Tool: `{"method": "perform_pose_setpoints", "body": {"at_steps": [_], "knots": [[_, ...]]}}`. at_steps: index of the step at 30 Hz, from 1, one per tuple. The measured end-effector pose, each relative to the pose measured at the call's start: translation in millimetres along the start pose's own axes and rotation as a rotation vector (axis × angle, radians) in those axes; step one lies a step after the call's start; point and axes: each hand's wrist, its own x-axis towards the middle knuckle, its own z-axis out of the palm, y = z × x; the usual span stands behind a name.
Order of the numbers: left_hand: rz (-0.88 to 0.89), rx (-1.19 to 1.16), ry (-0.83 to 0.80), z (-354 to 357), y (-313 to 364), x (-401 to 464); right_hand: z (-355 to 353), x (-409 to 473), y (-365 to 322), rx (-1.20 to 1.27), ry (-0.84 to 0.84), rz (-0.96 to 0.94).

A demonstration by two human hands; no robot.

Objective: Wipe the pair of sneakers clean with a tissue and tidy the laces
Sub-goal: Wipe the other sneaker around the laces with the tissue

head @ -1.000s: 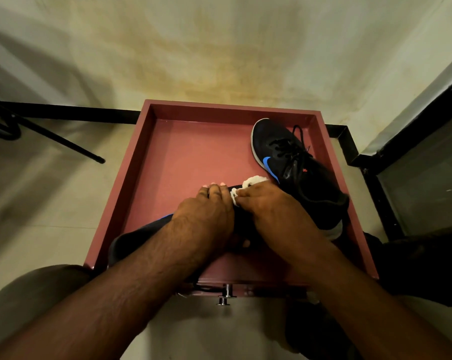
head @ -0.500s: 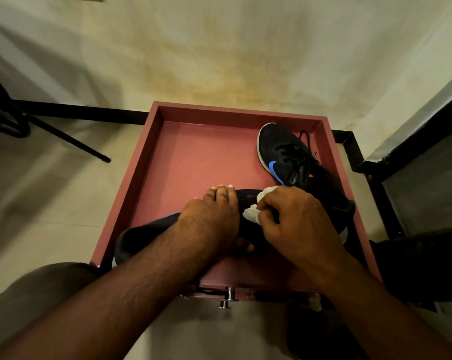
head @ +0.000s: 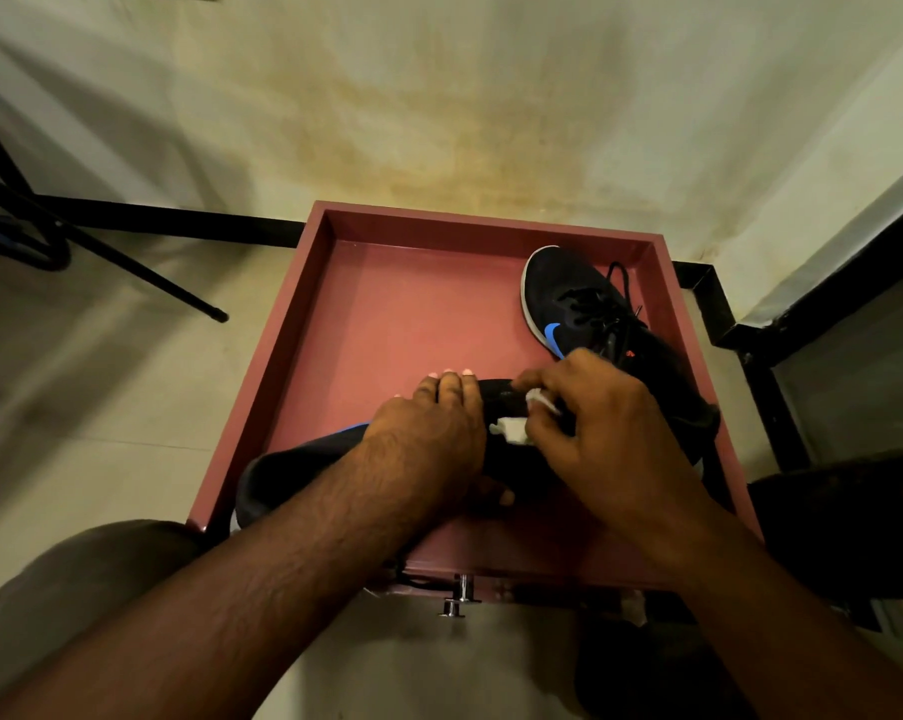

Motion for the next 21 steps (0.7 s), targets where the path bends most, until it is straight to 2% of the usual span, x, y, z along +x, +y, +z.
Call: {"method": "perform_pose_setpoints", "body": {"at_steps": [2, 7, 12, 14, 18, 21], "knots": [[-0.001, -0.005, -0.005, -0.5, 0.6, 0.0, 0.9, 0.7, 3.3, 0.041, 0.028, -0.001], [0.004, 0.017, -0.017, 1.4, -1.4, -0.1, 11.5, -3.5, 0.5, 0.037, -0.045, -0.036], [-0.006, 0.016, 0.014, 1.1, -1.1, 1.7, 11.9, -4.8, -3.9, 0.036, -0.272, -0.083], [0.004, 0.005, -0.007, 0.7, -1.3, 1.0, 9.7, -3.2, -2.2, 0.051, -0.200, -0.067], [0.020, -0.042, -0.009, -1.3, -4.8, -1.3, -8.3, 6.0, 2.5, 0.201, 0.141, 0.025], [0.036, -0.088, -0.029, -5.9, -18.2, -3.0, -23.2, 9.8, 11.6, 0.242, 0.284, 0.087]]}}
